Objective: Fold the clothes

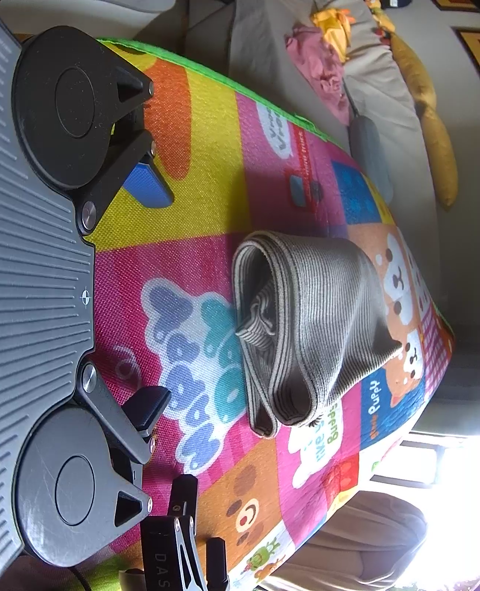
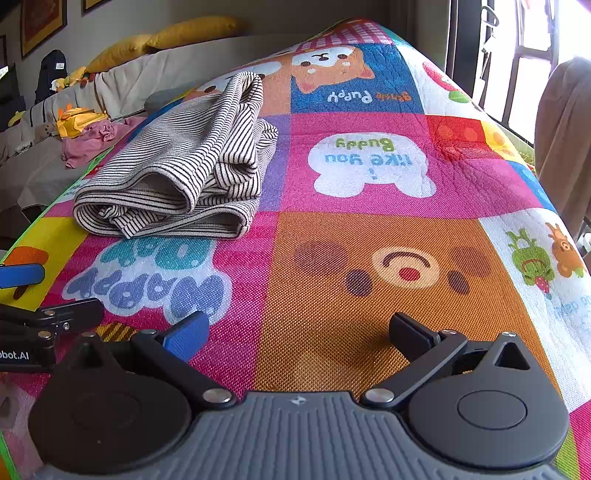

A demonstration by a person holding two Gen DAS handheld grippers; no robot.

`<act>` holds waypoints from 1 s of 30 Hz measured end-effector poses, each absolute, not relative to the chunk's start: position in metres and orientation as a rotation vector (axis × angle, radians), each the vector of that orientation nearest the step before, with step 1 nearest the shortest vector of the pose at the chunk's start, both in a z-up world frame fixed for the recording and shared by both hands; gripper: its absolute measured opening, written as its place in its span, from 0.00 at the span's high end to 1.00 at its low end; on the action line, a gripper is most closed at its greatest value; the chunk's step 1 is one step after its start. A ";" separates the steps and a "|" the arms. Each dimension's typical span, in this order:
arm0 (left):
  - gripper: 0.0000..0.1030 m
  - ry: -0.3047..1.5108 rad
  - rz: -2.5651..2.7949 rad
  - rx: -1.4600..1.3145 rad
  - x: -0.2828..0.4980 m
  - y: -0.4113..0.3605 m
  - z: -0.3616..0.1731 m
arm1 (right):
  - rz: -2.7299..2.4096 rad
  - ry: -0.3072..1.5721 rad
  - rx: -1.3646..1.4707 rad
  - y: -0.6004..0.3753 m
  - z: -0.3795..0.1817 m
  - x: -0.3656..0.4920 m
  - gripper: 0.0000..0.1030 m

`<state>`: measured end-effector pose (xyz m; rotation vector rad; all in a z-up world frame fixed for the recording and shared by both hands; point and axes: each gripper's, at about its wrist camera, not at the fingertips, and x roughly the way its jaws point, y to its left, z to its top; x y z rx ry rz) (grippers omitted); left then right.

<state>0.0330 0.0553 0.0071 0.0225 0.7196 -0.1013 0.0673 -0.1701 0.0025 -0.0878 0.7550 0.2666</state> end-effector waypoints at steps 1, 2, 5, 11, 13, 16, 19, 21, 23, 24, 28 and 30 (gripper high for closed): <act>0.00 0.720 -0.101 0.022 0.033 0.055 0.007 | 0.267 0.755 -0.088 -0.170 0.003 0.067 0.00; 0.00 0.720 -0.099 0.021 0.032 0.054 0.007 | 0.267 0.755 -0.088 -0.170 0.003 0.067 0.00; 0.00 0.722 -0.099 0.024 0.032 0.054 0.008 | 0.267 0.755 -0.087 -0.170 0.002 0.067 0.00; 0.00 0.729 -0.094 0.038 0.032 0.051 0.008 | 0.267 0.754 -0.085 -0.170 0.003 0.066 0.00; 0.00 0.730 -0.092 0.038 0.033 0.051 0.008 | 0.268 0.754 -0.084 -0.170 0.003 0.066 0.00; 0.00 0.731 -0.089 0.036 0.033 0.051 0.008 | 0.270 0.753 -0.083 -0.171 0.003 0.066 0.00; 0.00 0.731 -0.084 0.035 0.033 0.050 0.008 | 0.271 0.753 -0.082 -0.171 0.003 0.066 0.00; 0.00 0.731 -0.083 0.034 0.033 0.050 0.008 | 0.272 0.753 -0.082 -0.171 0.003 0.066 0.00; 0.00 0.732 -0.081 0.033 0.033 0.050 0.008 | 0.272 0.753 -0.082 -0.171 0.003 0.065 0.00; 0.00 0.731 -0.079 0.031 0.034 0.050 0.008 | 0.272 0.753 -0.082 -0.171 0.003 0.065 0.00; 0.00 0.729 -0.073 0.028 0.033 0.049 0.008 | 0.272 0.753 -0.082 -0.171 0.003 0.065 0.00; 0.00 0.728 -0.071 0.027 0.033 0.049 0.008 | 0.272 0.753 -0.082 -0.171 0.003 0.065 0.00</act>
